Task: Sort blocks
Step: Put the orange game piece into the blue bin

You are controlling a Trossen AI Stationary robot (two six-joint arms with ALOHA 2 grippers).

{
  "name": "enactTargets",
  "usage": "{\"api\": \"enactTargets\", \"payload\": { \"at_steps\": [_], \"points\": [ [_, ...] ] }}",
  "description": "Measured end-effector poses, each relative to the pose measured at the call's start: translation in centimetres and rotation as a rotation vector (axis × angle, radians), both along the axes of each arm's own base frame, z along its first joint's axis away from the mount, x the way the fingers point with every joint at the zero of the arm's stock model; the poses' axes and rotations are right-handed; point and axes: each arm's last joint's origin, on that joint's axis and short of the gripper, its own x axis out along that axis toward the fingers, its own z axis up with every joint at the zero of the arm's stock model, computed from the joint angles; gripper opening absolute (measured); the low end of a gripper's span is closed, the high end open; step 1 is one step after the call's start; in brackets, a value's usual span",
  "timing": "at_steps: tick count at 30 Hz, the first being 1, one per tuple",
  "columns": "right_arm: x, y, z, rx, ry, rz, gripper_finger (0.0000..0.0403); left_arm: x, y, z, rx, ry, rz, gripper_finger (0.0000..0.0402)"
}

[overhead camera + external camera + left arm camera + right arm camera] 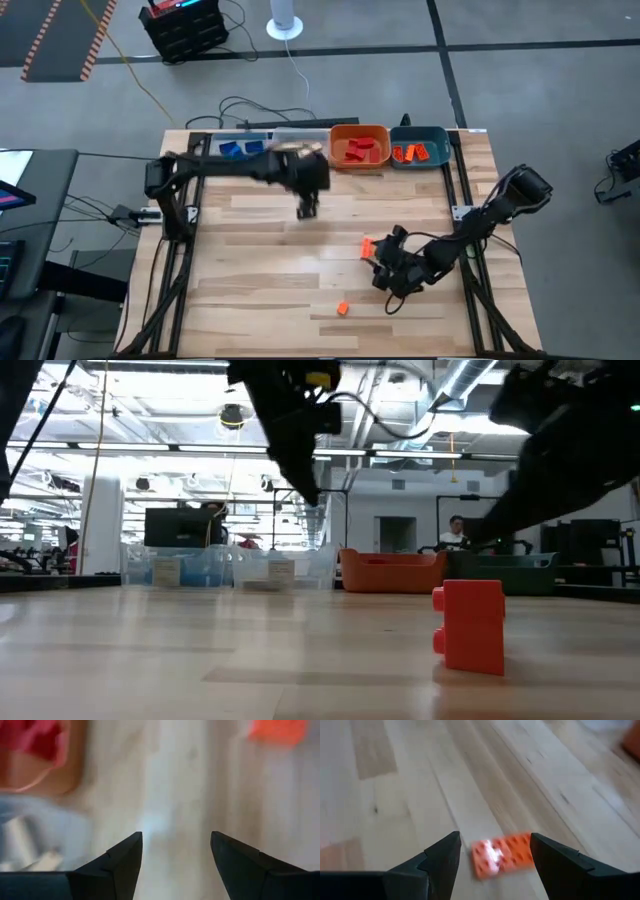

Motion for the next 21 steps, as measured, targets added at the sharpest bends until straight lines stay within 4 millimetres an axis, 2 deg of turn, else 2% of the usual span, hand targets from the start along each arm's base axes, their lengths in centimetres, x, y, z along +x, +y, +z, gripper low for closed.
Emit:
{"api": "enactTargets", "payload": {
  "at_steps": [3, 6, 12, 15, 17, 21],
  "points": [
    [-1.3, -0.2, 0.5, 0.043, 0.03, -0.053, 0.0271, 1.0, -5.1, -1.0, -0.039, -0.068, -0.057, 0.0228],
    [-2.1, -0.1, 0.4, 0.064, 0.06, -0.079, 0.0271, 1.1, -10.1, -2.0, -0.084, -0.121, -0.128, 0.0228],
    [-3.6, -0.2, -0.1, 0.025, 0.141, -0.112, 0.0271, 0.6, -17.8, -3.5, -0.071, -0.222, -0.314, 0.0228],
    [-4.1, -0.2, -0.1, -0.01, 0.154, -0.111, 0.0271, 1.2, -20.3, -4.9, -0.09, -0.29, -0.359, 0.0228],
    [-4.3, -0.3, -0.2, -0.022, 0.164, -0.121, 0.0271, 1.5, -21.1, -6.6, -0.085, -0.278, -0.381, 0.0228],
    [-4.5, -0.4, -0.5, -0.02, 0.157, -0.133, 0.0271, 2.5, -22.3, -8.4, -0.091, -0.327, -0.442, 0.0228]
  ]
}}
